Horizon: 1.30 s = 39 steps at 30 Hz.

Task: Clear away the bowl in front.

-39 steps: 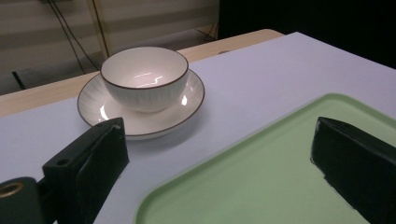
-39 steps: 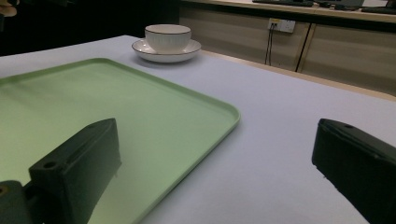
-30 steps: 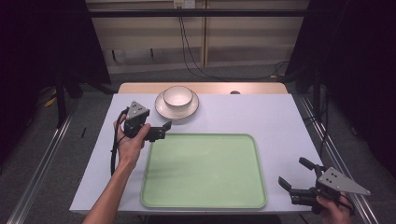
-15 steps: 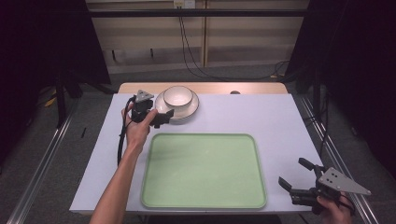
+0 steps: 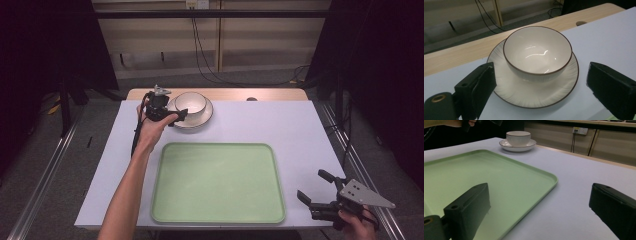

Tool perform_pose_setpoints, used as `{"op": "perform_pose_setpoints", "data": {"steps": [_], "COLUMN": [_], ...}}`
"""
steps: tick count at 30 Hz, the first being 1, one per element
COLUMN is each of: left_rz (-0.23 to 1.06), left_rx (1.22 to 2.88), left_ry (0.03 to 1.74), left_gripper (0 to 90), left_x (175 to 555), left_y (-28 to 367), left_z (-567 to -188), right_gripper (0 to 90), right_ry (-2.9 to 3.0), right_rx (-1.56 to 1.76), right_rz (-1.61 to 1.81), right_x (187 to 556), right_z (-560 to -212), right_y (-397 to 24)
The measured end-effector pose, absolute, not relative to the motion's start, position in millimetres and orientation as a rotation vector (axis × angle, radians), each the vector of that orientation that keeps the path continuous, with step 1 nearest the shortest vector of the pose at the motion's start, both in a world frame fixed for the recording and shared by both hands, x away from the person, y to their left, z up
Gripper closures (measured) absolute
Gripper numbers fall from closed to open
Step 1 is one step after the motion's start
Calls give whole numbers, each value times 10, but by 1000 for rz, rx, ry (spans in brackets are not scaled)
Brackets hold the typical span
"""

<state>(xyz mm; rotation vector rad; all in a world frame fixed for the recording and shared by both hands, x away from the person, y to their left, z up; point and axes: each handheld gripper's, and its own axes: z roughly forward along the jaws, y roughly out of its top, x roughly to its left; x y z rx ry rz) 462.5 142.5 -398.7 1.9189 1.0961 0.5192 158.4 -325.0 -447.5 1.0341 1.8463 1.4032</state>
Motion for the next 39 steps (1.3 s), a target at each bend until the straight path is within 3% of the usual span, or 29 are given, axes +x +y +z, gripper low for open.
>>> {"op": "perform_pose_setpoints", "data": {"steps": [16, 20, 31, 34, 36, 39], "left_rz": [585, 550, 517, 497, 484, 493], "left_rx": [2008, 2056, 2062, 2064, 2072, 2084], "left_ry": [1186, 1202, 1333, 1344, 1350, 1353], "left_gripper": [57, 82, 185, 238, 322, 335], "left_x": [5019, 5131, 5285, 5310, 5317, 5303], "left_y": [1282, 1260, 1274, 1268, 1251, 1224], "left_z": [-4123, -4095, -4289, -4335, -4341, -4348], "right_gripper": [27, 27, 27, 27, 27, 27], "right_ry": [1847, 1856, 1854, 1860, 1862, 1861], "right_rx": [1038, 1034, 1033, 1033, 1034, 1027], "right_rz": [1408, 1412, 1415, 1418, 1414, 1416], "right_x": [1587, 1585, 1568, 1568, 1569, 1568], "right_z": [-4487, -4491, -4491, -4490, -4492, -4490], "right_y": [-3255, -3251, -3267, -3262, -3261, -3263]}}
